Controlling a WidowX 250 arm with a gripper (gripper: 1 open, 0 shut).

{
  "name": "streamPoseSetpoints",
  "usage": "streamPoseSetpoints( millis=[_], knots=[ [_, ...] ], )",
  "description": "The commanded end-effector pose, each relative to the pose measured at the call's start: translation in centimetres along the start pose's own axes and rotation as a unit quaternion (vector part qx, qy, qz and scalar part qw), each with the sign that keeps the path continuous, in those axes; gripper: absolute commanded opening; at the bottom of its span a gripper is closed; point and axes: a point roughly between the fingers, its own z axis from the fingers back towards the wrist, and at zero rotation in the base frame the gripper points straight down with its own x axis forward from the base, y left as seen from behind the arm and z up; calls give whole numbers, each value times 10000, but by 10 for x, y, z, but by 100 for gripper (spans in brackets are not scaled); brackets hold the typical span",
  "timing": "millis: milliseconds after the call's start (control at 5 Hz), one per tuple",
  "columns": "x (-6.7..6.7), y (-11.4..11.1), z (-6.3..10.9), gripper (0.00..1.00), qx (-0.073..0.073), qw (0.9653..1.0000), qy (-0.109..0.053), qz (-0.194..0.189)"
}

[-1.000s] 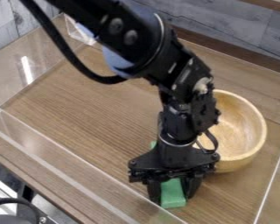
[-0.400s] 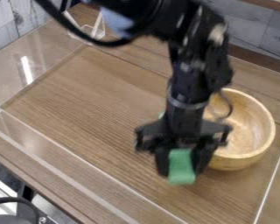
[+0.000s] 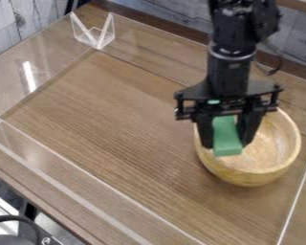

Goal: Put green stick into wooden bowl

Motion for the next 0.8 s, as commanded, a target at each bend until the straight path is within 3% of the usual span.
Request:
streamPoseSetpoints(
  millis=[0, 600],
  knots=[
    [6, -11, 9, 0, -254, 9995, -202, -59],
    [0, -15, -4, 0, -288, 9991, -242, -203]
  ],
)
